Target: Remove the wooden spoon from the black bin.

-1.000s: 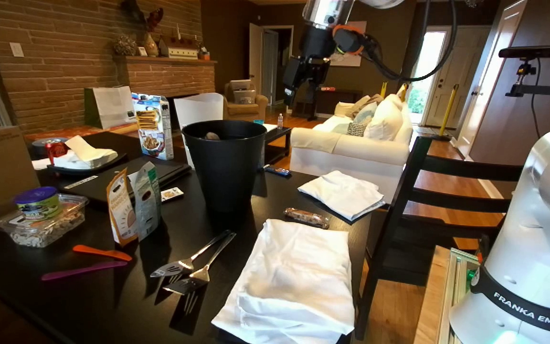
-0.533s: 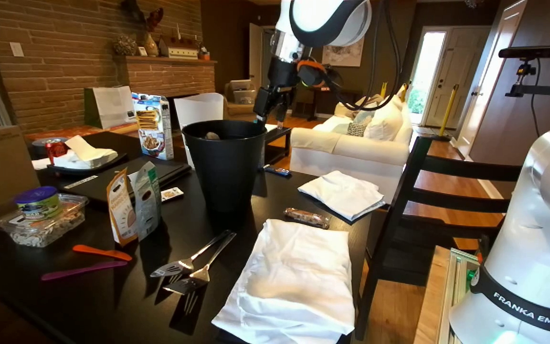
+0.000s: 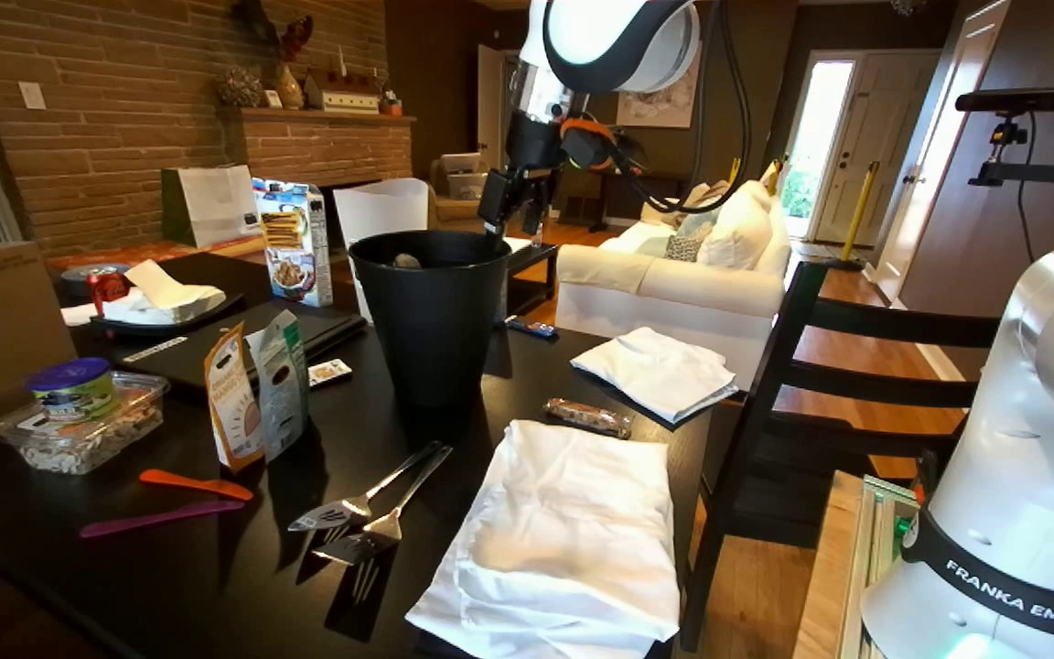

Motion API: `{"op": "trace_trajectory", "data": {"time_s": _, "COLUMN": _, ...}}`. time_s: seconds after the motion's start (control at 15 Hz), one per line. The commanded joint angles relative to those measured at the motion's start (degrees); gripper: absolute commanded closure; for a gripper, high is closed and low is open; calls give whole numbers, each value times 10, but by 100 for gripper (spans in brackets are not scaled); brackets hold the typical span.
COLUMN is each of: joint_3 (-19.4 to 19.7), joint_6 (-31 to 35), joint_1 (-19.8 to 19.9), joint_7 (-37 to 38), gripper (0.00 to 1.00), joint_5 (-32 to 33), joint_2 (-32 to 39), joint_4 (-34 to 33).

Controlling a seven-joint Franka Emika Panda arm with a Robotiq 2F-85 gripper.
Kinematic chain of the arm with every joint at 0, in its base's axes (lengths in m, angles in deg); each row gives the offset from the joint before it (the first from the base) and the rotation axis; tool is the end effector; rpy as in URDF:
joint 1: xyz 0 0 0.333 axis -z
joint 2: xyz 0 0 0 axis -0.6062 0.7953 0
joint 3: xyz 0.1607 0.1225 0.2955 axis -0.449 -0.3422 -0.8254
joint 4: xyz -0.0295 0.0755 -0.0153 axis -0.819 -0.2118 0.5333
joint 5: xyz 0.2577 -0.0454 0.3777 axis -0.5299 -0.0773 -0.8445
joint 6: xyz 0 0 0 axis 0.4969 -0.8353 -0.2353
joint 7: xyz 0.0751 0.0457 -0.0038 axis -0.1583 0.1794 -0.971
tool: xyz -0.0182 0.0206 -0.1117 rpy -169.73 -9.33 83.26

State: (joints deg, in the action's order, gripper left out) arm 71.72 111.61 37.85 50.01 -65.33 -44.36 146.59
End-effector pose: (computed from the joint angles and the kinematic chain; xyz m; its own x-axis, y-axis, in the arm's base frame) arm 0.5692 -0.0148 0.4584 0.9488 0.0794 0.3058 0.0604 -0.9956 0.0713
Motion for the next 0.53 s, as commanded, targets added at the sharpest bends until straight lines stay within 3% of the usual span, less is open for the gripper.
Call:
{"op": "trace_trajectory", "data": {"time_s": 0.0, "joint_3": 6, "joint_6": 4, "joint_1": -16, "joint_7": -75, "gripper": 0, "joint_5": -44, "joint_2": 24, "joint_4": -24}}
{"op": "trace_trajectory", "data": {"time_s": 0.47, "joint_3": -3, "joint_6": 36, "joint_1": -29, "joint_7": -189, "gripper": 0, "joint_5": -59, "joint_2": 97, "joint_4": -86}}
